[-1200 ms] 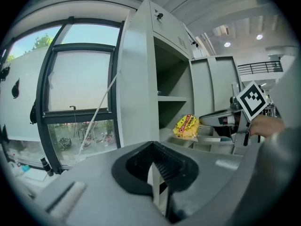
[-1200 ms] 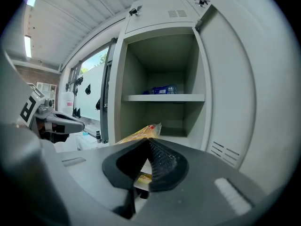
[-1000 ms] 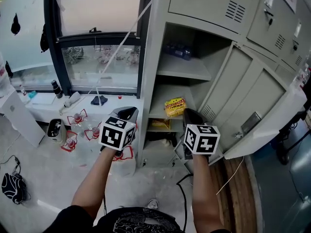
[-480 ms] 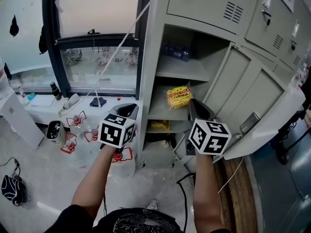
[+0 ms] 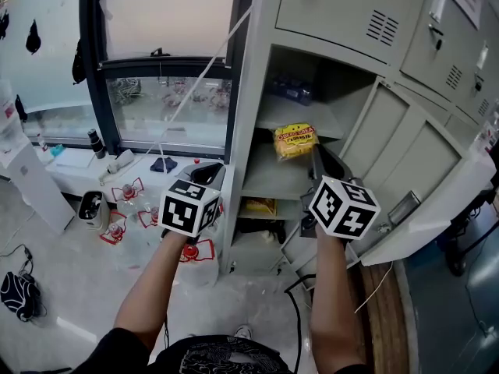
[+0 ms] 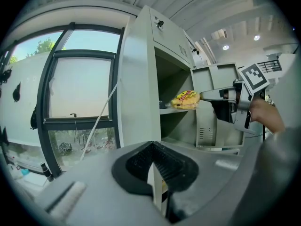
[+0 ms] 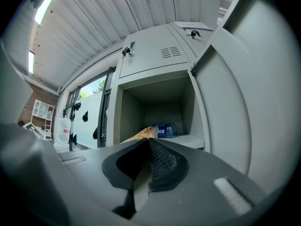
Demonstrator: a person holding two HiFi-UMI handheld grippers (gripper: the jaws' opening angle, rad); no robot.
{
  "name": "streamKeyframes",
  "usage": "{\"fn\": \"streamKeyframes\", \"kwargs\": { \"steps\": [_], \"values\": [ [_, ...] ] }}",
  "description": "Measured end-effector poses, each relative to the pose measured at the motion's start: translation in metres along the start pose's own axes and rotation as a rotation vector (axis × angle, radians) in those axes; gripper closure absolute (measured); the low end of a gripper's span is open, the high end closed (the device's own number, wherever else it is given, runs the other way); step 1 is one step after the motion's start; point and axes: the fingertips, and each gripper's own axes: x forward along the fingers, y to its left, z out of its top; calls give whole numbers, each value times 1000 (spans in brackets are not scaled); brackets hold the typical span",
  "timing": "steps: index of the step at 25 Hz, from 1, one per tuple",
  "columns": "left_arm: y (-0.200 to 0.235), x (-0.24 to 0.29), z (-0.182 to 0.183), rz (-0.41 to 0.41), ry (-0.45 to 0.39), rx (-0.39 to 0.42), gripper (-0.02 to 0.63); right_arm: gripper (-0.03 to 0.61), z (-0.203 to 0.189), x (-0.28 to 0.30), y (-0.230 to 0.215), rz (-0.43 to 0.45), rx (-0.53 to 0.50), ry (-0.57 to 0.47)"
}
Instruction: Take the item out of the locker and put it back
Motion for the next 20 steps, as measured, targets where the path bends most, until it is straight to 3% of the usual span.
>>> {"fn": "streamKeyframes", "kwargs": {
  "steps": [20],
  "values": [
    [5, 12, -5, 83, 14, -8, 606, 552, 17, 66, -25, 47, 213, -120]
  ]
}}
